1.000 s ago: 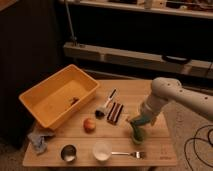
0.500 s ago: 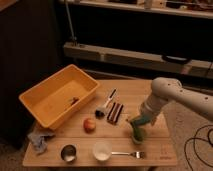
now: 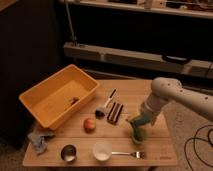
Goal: Place brush in metal cup
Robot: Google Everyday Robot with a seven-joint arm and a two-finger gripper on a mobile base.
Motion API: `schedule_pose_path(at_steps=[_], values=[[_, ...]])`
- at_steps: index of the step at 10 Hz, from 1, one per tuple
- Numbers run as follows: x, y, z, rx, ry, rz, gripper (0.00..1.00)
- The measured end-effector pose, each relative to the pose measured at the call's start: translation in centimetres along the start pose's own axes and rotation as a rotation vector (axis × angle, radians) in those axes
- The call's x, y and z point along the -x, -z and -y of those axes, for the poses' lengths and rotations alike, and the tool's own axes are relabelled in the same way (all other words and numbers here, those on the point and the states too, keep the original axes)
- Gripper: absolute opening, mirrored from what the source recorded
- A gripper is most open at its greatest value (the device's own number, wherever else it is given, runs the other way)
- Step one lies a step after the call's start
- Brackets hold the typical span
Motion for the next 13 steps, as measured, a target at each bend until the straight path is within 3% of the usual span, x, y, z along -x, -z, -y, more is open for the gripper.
schedule_pose_path(at_steps=[9, 11, 13], values=[[0.0, 0.1, -0.1, -0.004, 0.004, 0.001, 0.80], [0.7, 1.1, -0.9, -0.003, 0.046, 0.039, 0.80], [2.4, 2.2, -4.1, 0.014, 0.118, 0.079, 0.80]])
